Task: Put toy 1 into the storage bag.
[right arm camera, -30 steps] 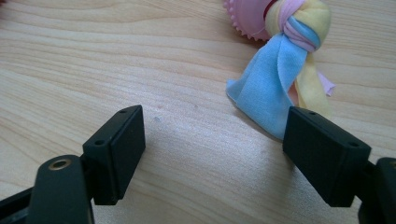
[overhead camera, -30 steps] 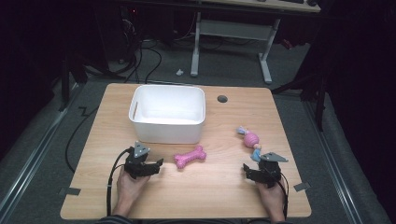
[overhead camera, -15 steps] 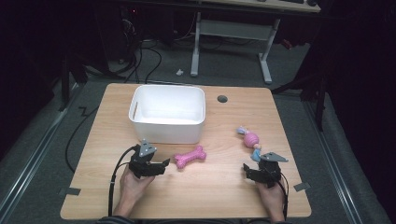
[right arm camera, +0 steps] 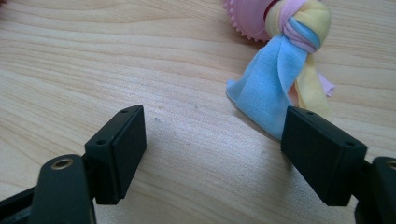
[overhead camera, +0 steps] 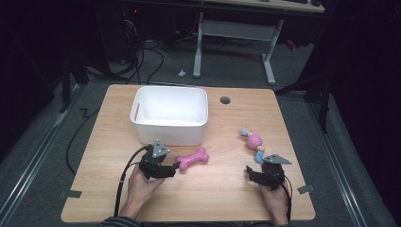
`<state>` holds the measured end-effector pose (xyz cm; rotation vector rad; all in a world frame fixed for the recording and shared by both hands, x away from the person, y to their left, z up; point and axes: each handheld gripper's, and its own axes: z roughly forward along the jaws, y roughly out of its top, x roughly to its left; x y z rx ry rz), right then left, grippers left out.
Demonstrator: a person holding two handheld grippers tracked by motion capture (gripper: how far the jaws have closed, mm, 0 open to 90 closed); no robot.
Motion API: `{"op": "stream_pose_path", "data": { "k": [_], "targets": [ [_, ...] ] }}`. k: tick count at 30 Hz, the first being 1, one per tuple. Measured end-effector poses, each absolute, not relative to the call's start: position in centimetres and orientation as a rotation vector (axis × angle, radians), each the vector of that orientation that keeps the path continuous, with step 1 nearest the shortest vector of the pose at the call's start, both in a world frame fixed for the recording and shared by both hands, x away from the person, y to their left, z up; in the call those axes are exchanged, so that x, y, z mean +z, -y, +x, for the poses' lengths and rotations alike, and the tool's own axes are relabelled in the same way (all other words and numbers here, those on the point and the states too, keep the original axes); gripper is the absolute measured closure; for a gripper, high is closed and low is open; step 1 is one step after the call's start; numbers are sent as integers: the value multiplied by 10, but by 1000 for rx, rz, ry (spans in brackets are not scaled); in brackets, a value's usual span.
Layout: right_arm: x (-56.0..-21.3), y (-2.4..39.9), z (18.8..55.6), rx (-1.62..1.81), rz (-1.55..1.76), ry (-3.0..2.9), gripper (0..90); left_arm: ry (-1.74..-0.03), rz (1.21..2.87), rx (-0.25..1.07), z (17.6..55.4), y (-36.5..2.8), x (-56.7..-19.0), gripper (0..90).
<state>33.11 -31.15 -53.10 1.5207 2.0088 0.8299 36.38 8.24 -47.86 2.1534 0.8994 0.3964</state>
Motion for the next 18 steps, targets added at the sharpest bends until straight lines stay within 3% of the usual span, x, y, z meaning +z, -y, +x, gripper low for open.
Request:
{"op": "stream_pose_path", "data": {
  "k": [9, 18],
  "targets": [
    [-531, 311, 331, 830, 1523, -2007, 225, -795, 2230, 378, 371, -62, -473, 334],
    [-531, 311, 331, 830, 1522, -2007, 225, -796, 2285, 319, 385, -44, -475, 333]
  ]
}}
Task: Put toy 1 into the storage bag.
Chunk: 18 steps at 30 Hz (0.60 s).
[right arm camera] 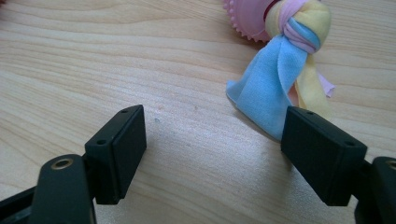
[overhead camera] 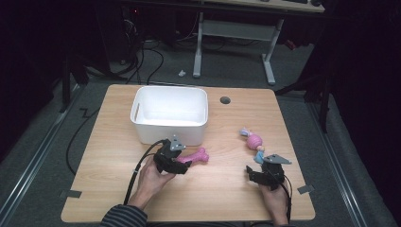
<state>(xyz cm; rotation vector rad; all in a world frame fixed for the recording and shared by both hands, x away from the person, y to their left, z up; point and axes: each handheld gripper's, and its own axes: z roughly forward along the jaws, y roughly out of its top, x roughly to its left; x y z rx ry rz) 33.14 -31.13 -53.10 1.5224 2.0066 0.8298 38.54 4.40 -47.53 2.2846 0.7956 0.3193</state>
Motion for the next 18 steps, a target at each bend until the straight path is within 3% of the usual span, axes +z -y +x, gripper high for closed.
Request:
{"op": "stream_pose_path", "data": {
  "k": [18],
  "targets": [
    [-531, 311, 331, 829, 1524, -2007, 225, -773, 2409, 284, 404, -15, -486, 359]
  ]
}}
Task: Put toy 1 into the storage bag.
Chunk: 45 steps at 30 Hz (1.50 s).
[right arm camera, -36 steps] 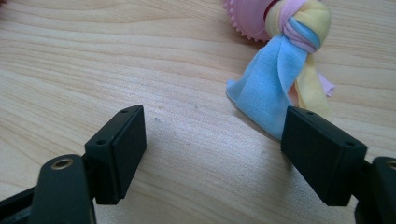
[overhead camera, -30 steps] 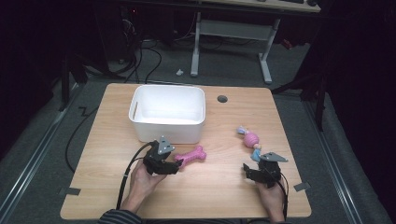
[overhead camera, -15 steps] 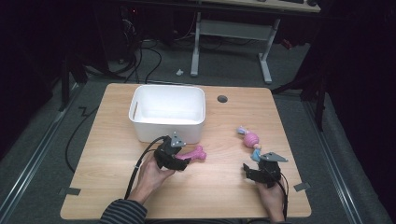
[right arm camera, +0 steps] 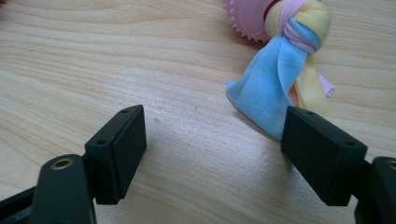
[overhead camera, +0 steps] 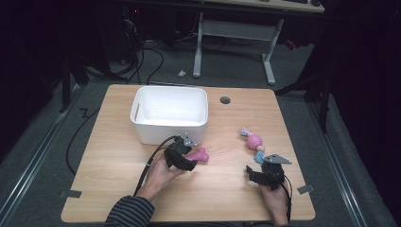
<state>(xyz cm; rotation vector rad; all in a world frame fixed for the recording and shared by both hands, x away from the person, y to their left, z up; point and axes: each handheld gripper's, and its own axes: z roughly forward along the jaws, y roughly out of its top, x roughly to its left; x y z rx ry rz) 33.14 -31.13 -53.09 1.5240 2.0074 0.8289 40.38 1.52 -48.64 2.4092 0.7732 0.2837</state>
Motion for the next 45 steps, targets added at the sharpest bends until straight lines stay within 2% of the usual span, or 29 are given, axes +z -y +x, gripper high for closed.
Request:
{"op": "stream_pose_path", "data": {
  "k": [6, 14, 35, 45],
  "targets": [
    [-531, 311, 331, 829, 1524, -2008, 225, -784, 2453, 274, 408, -8, -495, 369],
    [-531, 311, 331, 829, 1524, -2008, 225, -773, 2482, 309, 411, -4, -503, 454],
    [-531, 311, 331, 829, 1524, -2008, 225, -739, 2491, 290, 412, -4, -504, 571],
    [-531, 311, 332, 829, 1521, -2010, 224, -731, 2494, 297, 408, -5, -500, 588]
  ]
}}
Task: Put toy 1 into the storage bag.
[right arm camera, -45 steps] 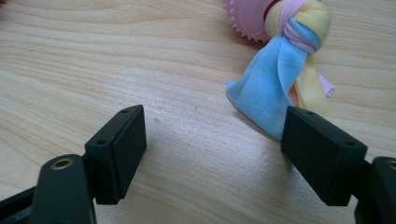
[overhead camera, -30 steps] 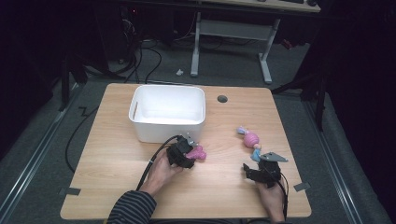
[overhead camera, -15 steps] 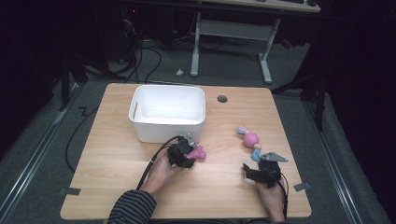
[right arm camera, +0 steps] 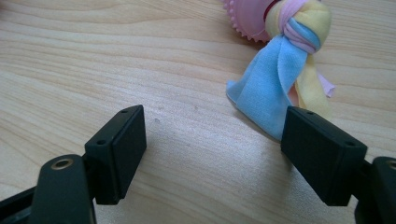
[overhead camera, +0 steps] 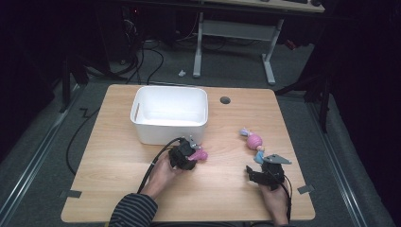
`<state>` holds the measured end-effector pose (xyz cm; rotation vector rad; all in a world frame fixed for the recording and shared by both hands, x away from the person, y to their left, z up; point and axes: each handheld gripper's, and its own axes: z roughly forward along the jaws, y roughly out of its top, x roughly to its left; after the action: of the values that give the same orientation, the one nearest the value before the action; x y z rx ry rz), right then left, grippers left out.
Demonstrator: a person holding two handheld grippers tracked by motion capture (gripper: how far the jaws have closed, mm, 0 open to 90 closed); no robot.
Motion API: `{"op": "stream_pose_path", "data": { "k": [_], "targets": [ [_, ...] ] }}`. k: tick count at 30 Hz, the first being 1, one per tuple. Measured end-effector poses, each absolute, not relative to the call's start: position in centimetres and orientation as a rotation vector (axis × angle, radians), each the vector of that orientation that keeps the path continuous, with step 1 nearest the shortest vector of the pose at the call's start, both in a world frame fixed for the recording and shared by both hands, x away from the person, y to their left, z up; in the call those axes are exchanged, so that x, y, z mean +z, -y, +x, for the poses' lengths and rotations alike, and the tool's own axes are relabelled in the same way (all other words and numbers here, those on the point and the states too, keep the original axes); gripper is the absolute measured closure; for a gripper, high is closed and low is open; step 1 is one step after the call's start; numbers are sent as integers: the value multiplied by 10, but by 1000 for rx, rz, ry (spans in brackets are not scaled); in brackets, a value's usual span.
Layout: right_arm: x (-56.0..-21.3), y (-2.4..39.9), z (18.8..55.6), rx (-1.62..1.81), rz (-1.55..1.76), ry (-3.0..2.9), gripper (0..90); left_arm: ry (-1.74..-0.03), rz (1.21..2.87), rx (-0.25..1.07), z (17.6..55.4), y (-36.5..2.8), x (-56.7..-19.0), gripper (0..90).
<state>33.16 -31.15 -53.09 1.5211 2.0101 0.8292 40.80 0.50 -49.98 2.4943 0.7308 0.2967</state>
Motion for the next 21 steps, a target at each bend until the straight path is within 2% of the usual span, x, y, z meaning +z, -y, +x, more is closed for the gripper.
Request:
{"op": "stream_pose_path", "data": {
  "k": [5, 21],
  "targets": [
    [-531, 311, 332, 829, 1521, -2009, 224, -718, 2496, 257, 404, -5, -497, 589],
    [-531, 311, 332, 830, 1523, -2007, 224, -707, 2445, 249, 393, -18, -475, 589]
  ]
}}
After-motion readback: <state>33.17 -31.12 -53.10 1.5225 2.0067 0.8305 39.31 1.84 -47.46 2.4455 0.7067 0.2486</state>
